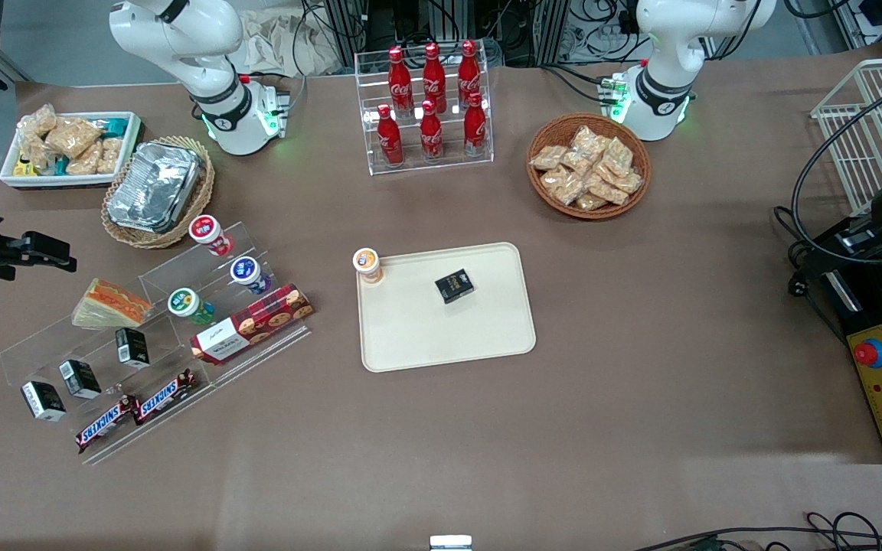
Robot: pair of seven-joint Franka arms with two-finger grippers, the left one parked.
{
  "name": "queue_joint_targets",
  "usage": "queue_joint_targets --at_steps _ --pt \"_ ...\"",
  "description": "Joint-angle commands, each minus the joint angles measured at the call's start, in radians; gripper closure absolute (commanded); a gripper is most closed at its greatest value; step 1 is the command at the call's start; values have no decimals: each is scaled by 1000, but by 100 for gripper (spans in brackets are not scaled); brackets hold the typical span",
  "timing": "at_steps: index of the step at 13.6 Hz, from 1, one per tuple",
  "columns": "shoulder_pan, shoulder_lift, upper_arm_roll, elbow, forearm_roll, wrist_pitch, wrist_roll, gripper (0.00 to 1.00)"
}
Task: Place sandwich on tray
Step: 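Move the right gripper down toward the wrapped triangular sandwich in the display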
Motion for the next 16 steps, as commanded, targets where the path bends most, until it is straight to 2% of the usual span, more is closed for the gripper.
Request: queue_joint_targets --at_steps 1,3,6,8,13,16 --pt "5 6 3 12 -10 -8 47 0" --pt "5 3 4 14 -4 -10 82 0" --pt "-6 4 6 14 62 -15 194 0" --pt "-9 6 1 17 56 -18 223 0" --pt "-75 47 -2 6 64 -19 633 0" --pt "-87 113 -3 -1 44 -10 1079 0"
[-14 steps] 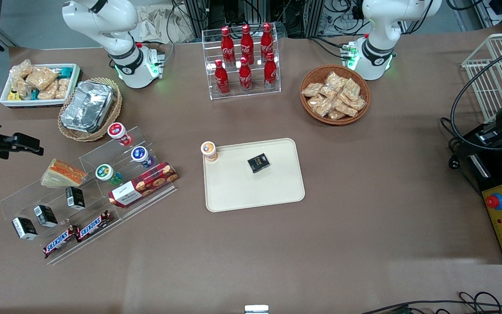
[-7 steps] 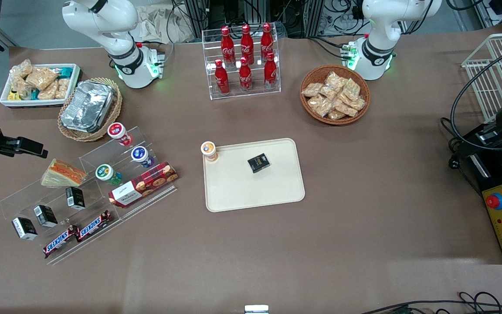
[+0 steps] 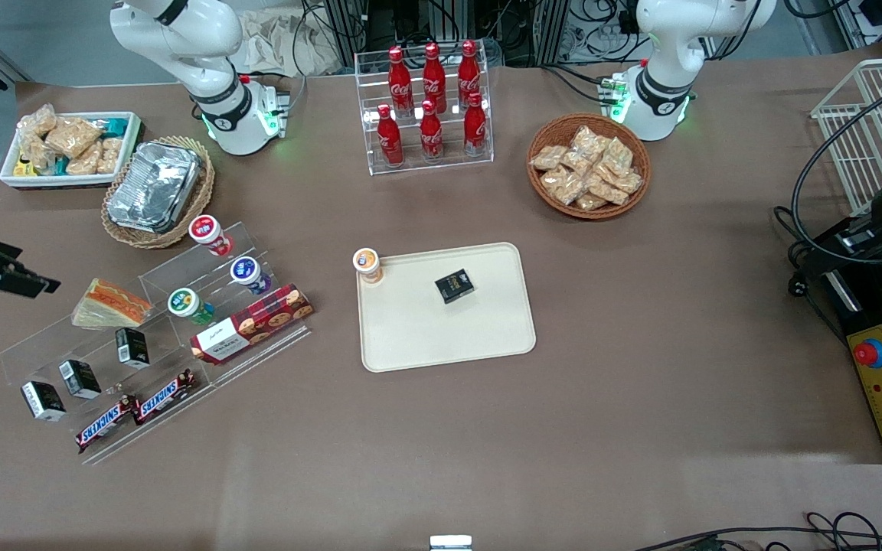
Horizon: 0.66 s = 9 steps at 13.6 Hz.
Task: Place sandwich on tray
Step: 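Move the right gripper down toward the wrapped triangular sandwich in the display, then close the right gripper on the wrapped sandwich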
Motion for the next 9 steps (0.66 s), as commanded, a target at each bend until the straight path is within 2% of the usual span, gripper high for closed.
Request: queue_joint_targets --at_steps 1,4,7,9 --pt "-21 83 6 6 2 19 326 0" --pt "-18 86 4 -107 -1 235 411 1" --pt "-6 68 6 -181 -77 326 492 1" --pt "-6 4 6 -302 -97 422 578 1"
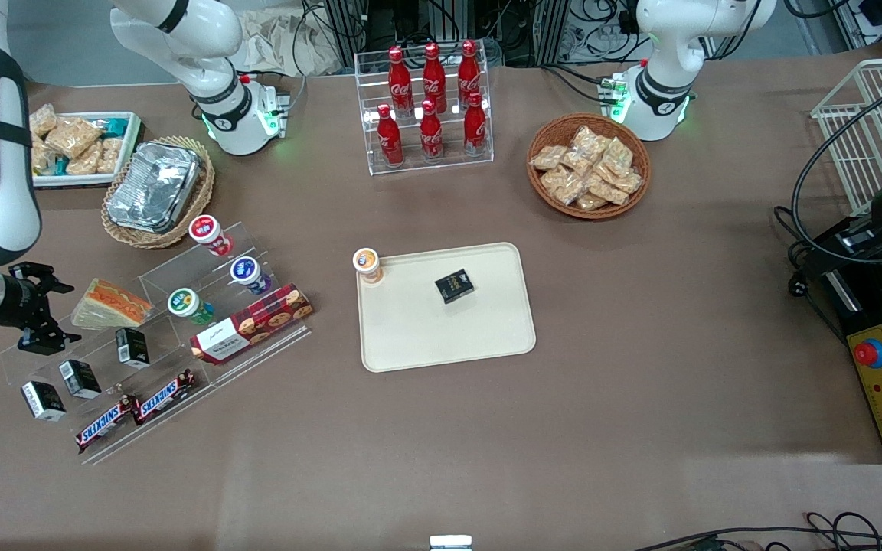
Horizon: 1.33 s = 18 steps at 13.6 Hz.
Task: Place sandwich on tray
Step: 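Close the right gripper on the wrapped sandwich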
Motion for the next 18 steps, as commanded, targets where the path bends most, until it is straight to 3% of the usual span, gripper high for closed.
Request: queue_joint_targets --at_steps 1,7,10,11,13,18 --pt "5 -121 4 -183 -52 114 103 1" --pt "3 -129 5 -251 -54 145 195 2" --pt "5 -135 5 -311 -54 254 248 8" --pt "5 -132 5 -314 -56 277 251 14" --pt "6 -126 5 -316 -56 299 290 41" --pt "13 -135 8 -302 -57 342 308 86"
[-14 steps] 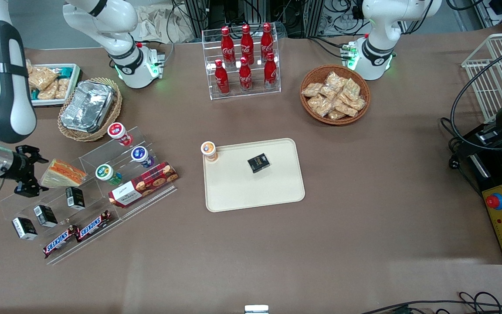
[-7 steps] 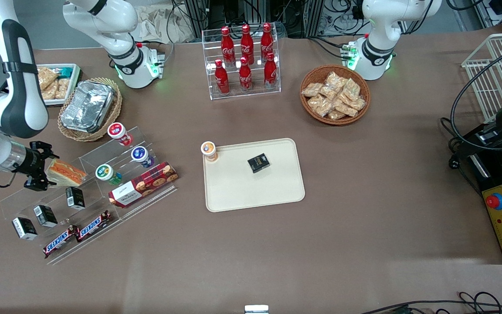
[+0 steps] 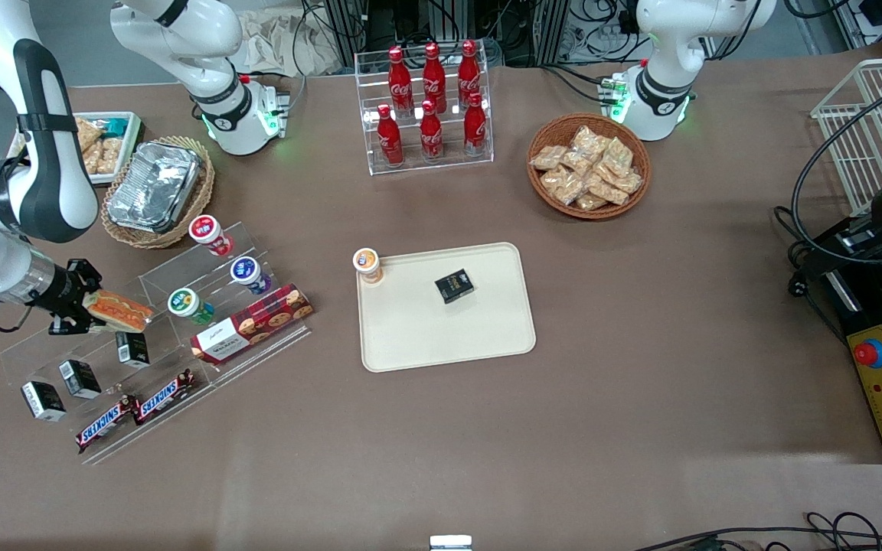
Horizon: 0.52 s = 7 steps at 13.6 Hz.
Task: Place sandwich on tray
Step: 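Lift the sandwich up out of the acrylic display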
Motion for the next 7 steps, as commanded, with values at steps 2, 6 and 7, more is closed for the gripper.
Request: queue_joint_targets --at_steps 2,6,7 --pt "4 -62 0 24 -45 17 -87 96" --pt "10 -116 25 163 -31 -224 -408 96" --pt "28 -111 43 198 -31 -281 -428 96"
